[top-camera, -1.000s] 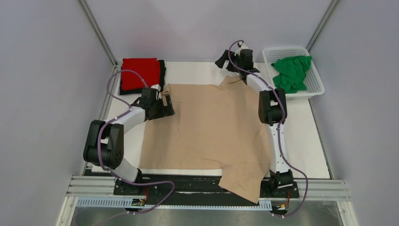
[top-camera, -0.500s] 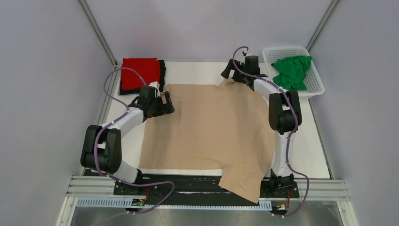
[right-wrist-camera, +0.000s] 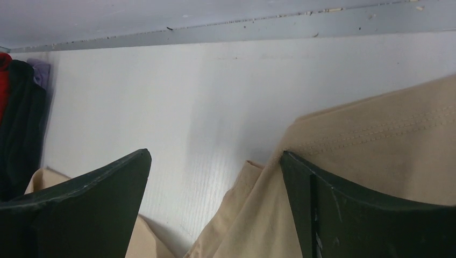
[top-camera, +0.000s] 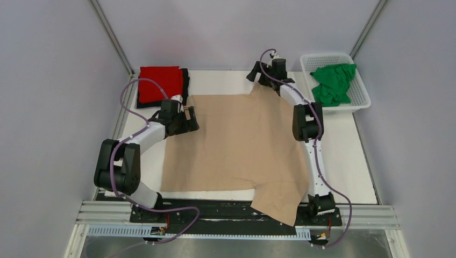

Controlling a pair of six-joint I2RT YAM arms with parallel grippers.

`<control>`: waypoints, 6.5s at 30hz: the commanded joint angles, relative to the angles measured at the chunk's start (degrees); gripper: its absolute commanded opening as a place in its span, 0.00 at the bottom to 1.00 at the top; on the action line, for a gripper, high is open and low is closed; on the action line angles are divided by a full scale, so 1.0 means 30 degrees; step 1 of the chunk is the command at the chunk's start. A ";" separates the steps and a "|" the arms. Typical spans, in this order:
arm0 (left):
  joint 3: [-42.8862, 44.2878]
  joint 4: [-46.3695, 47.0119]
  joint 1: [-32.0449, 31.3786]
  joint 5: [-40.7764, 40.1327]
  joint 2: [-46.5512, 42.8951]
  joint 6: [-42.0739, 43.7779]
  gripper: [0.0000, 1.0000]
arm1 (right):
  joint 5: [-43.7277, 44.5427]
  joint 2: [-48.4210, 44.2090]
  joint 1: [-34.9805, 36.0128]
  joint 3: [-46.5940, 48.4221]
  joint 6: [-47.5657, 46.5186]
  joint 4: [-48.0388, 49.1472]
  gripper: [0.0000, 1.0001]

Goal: Fold and stack the t-shirts
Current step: Flatten out the tshirt, then grab the side of the flattened tshirt closest away from the robot with both arms, then fold the flattened tshirt in 1/3 of the way

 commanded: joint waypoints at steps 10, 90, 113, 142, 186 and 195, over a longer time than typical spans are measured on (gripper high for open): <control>0.2011 -0.0466 -0.0002 -0.0216 -0.0086 -0.0691 1.00 | 0.3773 -0.7710 0.0214 -0.4712 -0.3101 -0.2718 1.00; -0.6509 -0.8896 -0.1320 -0.8553 -0.9744 -1.3657 0.86 | 0.6767 -2.6742 -0.0957 -2.6276 0.1837 -0.1839 1.00; -0.6301 -0.5510 -0.1320 -0.9053 -0.6190 -1.3982 0.00 | 0.8755 -2.7841 -0.0943 -2.6409 0.1552 -0.3927 1.00; -0.5987 -0.6596 0.0613 -0.8979 -0.9181 -1.1376 0.00 | 0.2621 -2.8043 0.9932 -2.9913 0.9079 -1.7676 0.61; -0.6314 -0.8857 0.0613 -0.6221 -1.4716 -1.2778 0.00 | 0.3809 -2.8409 0.8060 -2.7401 0.8264 -1.6179 0.00; -0.4022 -0.6817 0.0654 -0.7615 -1.0463 -1.2383 0.00 | 0.3474 -2.6066 0.4052 -2.3988 0.4693 -1.3968 0.00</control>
